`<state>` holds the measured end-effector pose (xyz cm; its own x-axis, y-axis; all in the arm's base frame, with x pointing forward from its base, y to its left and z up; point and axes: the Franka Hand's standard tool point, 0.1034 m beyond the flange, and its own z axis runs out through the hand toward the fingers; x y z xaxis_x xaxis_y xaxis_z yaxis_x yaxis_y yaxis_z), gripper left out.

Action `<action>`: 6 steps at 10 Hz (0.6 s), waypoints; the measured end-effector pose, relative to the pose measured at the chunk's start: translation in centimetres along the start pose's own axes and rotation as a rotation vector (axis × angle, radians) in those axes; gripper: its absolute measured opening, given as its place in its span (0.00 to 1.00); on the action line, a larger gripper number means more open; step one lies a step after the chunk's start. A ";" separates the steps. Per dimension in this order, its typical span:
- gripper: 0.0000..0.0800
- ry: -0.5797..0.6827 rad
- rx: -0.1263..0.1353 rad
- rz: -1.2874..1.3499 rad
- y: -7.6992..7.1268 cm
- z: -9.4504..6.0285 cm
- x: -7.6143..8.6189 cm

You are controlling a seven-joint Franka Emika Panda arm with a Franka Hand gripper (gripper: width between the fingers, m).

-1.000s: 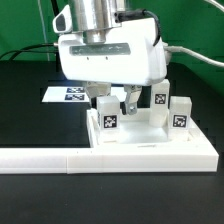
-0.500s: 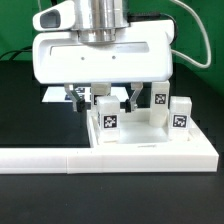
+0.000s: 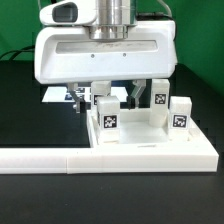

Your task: Assemble square table

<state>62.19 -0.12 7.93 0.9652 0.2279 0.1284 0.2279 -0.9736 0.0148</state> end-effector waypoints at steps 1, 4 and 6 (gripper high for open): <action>0.81 0.001 0.001 0.019 0.0 0.0 0.0; 0.49 0.001 0.001 0.025 0.0 0.0 0.0; 0.36 0.002 0.001 0.049 -0.1 0.0 0.0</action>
Offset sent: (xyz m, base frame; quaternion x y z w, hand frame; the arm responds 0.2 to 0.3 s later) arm 0.0000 0.0000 0.0000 0.0000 0.0000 0.0000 1.0000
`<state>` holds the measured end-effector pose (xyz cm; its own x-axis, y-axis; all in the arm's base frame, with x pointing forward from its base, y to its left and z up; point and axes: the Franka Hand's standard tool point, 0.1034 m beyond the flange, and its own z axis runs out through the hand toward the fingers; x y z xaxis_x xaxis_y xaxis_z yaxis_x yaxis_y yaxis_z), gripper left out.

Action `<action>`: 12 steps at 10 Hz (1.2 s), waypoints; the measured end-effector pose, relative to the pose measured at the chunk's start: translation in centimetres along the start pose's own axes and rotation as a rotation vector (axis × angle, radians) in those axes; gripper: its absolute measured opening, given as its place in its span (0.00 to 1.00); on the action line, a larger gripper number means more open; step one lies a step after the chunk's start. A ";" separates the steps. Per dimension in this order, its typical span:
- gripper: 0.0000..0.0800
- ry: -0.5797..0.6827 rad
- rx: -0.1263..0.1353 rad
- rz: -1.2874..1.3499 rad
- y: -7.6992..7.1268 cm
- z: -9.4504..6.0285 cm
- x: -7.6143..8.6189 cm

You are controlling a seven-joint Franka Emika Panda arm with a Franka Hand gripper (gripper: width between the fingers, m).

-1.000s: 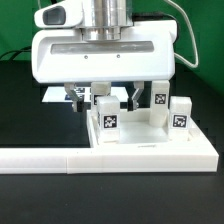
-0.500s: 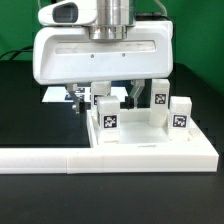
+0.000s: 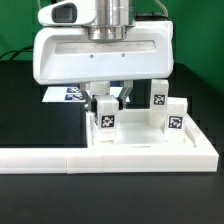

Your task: Assemble square table

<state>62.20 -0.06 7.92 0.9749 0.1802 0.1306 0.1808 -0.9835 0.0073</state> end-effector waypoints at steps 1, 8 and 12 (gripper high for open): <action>0.36 0.000 0.000 0.037 0.0 0.0 0.0; 0.36 0.012 -0.005 0.811 -0.4 0.3 -0.4; 0.36 0.000 0.007 1.351 -0.9 0.3 -0.6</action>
Offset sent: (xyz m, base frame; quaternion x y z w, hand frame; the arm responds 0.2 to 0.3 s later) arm -0.0090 0.0041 0.0011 -0.0146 0.0041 0.2029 0.9791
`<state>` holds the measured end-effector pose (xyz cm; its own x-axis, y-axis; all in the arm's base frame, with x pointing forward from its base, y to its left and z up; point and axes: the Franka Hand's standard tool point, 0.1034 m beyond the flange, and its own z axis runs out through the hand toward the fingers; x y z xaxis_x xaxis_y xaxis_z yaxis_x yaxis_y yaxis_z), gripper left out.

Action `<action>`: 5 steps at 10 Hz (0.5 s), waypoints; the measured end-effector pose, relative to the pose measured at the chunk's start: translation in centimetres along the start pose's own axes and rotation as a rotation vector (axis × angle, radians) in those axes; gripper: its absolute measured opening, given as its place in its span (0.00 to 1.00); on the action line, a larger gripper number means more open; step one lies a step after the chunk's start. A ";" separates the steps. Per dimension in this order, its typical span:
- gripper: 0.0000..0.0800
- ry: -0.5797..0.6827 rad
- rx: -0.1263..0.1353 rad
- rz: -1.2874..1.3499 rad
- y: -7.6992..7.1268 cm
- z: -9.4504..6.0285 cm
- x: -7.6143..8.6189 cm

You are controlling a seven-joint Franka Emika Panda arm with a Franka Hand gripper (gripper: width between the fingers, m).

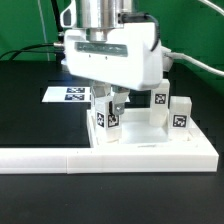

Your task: Assemble square table

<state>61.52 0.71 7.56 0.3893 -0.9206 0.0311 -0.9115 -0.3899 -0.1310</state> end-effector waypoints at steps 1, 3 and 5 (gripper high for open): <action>0.36 -0.004 0.000 0.112 0.0 0.0 -0.2; 0.36 -0.011 0.005 0.151 0.0 0.0 -0.2; 0.54 -0.011 0.005 0.031 -0.1 0.0 -0.3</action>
Offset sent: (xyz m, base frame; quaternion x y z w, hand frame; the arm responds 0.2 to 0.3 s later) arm 0.0000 0.0000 0.0000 0.0000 0.0000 0.0000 1.0000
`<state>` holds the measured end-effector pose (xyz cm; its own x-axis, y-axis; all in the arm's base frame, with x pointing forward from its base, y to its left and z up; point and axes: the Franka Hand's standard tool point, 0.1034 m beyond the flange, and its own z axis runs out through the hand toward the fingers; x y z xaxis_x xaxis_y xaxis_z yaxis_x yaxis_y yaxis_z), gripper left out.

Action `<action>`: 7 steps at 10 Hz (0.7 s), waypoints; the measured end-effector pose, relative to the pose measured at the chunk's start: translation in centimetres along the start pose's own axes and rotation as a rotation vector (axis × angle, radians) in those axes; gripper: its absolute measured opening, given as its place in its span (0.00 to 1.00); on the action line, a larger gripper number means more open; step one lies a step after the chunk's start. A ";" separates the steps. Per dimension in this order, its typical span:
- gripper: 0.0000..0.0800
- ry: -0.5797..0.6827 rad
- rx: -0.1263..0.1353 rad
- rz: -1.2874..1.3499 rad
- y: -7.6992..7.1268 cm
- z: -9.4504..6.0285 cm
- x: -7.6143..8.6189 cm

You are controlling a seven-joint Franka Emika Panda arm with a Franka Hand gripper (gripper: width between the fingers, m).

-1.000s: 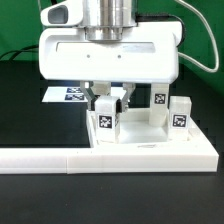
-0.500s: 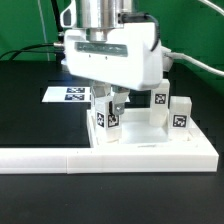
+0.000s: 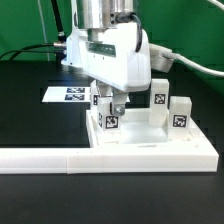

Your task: Assemble square table

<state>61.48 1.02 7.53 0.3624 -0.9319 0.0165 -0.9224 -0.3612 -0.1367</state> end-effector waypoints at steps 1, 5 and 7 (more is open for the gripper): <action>0.73 0.000 0.000 -0.047 0.0 0.1 -0.1; 0.81 -0.007 -0.013 -0.572 0.0 0.3 0.3; 0.81 -0.032 -0.030 -0.758 -0.3 0.4 0.7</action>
Offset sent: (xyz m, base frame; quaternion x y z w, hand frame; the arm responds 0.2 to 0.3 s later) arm 0.0090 0.0050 -0.0030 0.0077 -0.0193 -0.2049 0.9786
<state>62.06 0.48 7.21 0.9017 -0.4271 0.0666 -0.4226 -0.9034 -0.0727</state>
